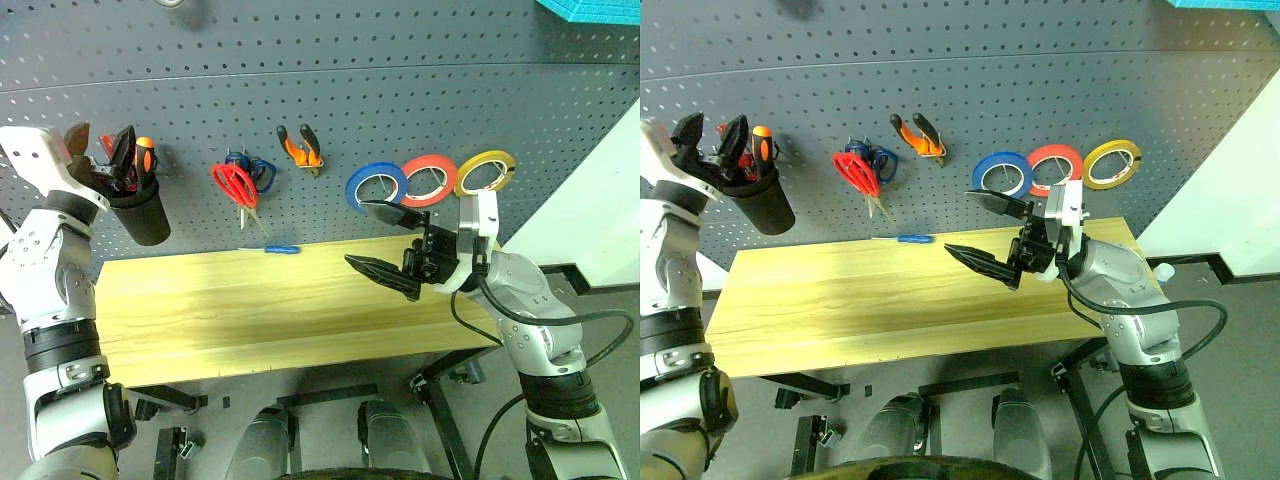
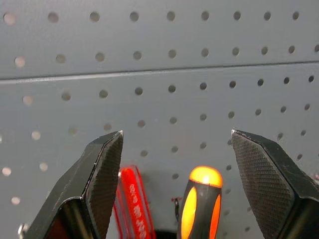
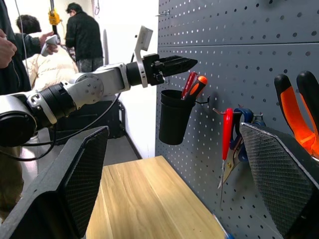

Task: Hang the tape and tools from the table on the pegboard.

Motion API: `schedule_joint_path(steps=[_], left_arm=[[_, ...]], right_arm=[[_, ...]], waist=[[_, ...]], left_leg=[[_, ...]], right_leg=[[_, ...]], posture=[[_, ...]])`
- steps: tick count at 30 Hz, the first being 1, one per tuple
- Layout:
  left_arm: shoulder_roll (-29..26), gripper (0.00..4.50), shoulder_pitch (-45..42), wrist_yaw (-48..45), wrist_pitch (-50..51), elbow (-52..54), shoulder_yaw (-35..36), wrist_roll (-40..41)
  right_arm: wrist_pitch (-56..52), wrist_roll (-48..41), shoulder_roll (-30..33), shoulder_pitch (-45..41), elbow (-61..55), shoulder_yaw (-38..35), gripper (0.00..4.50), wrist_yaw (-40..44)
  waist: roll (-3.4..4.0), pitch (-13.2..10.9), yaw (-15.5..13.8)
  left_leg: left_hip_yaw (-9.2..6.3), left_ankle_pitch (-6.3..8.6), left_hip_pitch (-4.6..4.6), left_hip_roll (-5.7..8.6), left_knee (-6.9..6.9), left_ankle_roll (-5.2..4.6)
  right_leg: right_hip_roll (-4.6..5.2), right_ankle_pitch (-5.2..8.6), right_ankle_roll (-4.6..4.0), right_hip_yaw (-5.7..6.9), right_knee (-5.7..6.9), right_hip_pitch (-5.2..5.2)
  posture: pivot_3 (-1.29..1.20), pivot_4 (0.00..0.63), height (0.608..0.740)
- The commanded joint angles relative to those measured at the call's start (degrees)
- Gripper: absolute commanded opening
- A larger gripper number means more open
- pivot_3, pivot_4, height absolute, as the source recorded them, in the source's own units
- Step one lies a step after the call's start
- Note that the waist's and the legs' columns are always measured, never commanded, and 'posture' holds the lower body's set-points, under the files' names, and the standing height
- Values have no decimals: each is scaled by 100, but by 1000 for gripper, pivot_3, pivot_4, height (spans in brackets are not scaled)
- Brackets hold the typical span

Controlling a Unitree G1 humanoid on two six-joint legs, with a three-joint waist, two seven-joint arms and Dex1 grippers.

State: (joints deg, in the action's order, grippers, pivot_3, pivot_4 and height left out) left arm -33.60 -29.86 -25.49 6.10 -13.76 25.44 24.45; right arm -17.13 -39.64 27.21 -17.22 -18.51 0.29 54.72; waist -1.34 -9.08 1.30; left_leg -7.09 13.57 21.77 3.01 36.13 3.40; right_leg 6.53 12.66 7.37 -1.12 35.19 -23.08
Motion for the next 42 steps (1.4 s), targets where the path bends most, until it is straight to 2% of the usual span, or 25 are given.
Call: schedule_joint_path(steps=[1,11,17,22,29,32,33,35,38,42], left_arm=[[-53,3601,-18,-35,64,264,79,132],[-85,3601,128,-257,177,632,78,288],[-152,3601,400,-676,465,1298,153,782],[-350,3601,914,-1131,814,1879,-204,787],[-659,3601,1396,-1443,1390,2100,-1238,175],[-642,4112,1310,-1280,1499,1799,-1611,-273],[-624,4473,1284,-1206,1490,1699,-1754,-469],[-587,4473,1221,-1014,1464,1542,-2079,-916],[-444,4473,1181,-1054,1583,1308,-2474,-1162],[-20,4473,1211,-827,1651,1047,-2672,-1362]], right_arm=[[13,-50,-13,-28,-263,-63,4427,-18],[38,-41,-22,-20,-227,-50,4427,13],[79,-3,-21,-26,-160,-60,4427,65],[107,23,-6,-31,-94,-98,4427,116],[156,95,-32,-1,-72,-104,4427,126],[187,120,-30,54,-86,-118,4427,121],[194,128,-27,74,-91,-124,4427,112],[207,146,-20,112,-103,-125,4427,91],[254,382,31,208,-47,-61,4427,-6],[382,1182,163,377,337,218,4427,-190]], waist=[[0,0,-6],[0,0,-4],[0,0,-5],[1,1,6],[2,2,-16],[6,5,-9],[6,5,-9],[6,5,1],[11,14,-4],[8,36,-5]], left_leg=[[0,0,0,0,0,0],[0,0,0,0,-1,0],[0,0,0,0,-1,0],[3,0,-3,0,-3,0],[8,0,-26,-1,-2,0],[9,0,-31,-1,-1,0],[9,0,-32,-1,-1,-1],[9,1,-32,-2,-3,-1],[11,1,-31,-2,-4,-1],[13,1,-30,-2,-3,-1]], right_leg=[[0,0,0,0,0,0],[0,0,0,0,0,0],[0,0,0,-1,0,0],[0,0,-1,-4,0,0],[0,2,-3,-7,0,24],[0,9,-15,-8,-1,29],[0,9,-14,-8,-1,30],[-1,5,-7,-8,-1,28],[-1,1,-1,-9,-2,28],[-1,1,-1,-10,-3,27]], posture=[[-64,79,740],[-60,76,740],[-59,72,740],[-55,68,740],[-68,61,740],[-74,60,740],[-77,58,740],[-83,56,740],[-88,53,740],[-90,49,740]])
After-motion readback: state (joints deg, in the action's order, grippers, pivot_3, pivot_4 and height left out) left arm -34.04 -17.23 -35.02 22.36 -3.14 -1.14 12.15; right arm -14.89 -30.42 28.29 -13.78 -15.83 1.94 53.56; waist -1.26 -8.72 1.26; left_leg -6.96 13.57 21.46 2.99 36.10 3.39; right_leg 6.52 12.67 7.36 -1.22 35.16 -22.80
